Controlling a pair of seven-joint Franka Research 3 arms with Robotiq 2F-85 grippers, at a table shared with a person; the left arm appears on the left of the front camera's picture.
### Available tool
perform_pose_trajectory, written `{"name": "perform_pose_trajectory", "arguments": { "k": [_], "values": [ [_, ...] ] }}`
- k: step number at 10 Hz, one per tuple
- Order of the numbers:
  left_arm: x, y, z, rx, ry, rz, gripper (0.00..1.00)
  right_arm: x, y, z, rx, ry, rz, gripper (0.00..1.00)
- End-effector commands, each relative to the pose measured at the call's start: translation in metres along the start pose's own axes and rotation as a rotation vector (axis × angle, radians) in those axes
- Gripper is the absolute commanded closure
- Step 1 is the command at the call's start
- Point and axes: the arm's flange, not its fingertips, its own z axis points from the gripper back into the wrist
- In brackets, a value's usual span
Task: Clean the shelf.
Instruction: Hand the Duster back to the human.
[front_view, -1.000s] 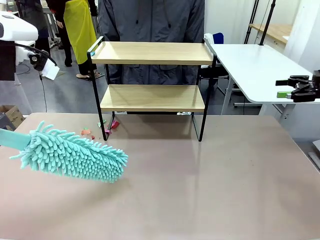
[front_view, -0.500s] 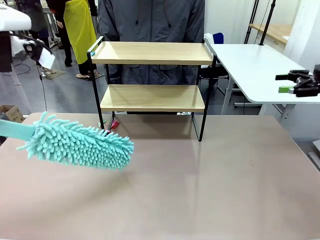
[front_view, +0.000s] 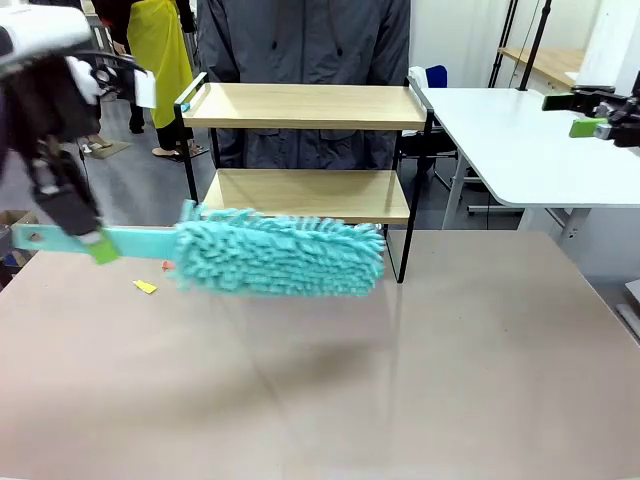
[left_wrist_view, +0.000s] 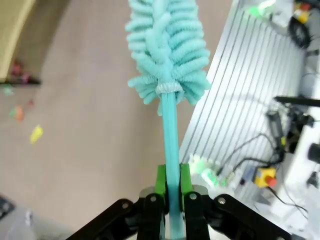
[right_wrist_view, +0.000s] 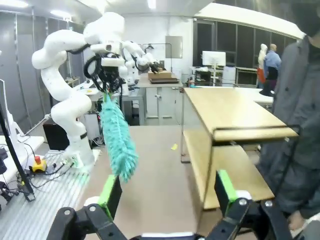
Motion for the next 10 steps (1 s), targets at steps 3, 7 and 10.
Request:
{"name": "perform_pose_trajectory", "arguments": {
  "k": [3,7,10],
  "values": [
    [0.02,0.021,-0.052,0.005,-0.255,-0.189,0.87,-0.012,0.017,-0.043,-0.064,-0.039,-0.086,0.0],
    [0.028,0.025,-0.05,0.058,-0.254,-0.201,0.87,-0.02,0.018,-0.038,-0.034,-0.023,-0.067,0.0],
    [0.028,0.025,-0.05,0.058,-0.254,-0.201,0.87,-0.042,0.033,-0.059,-0.083,0.035,-0.053,0.0]
  ]
}}
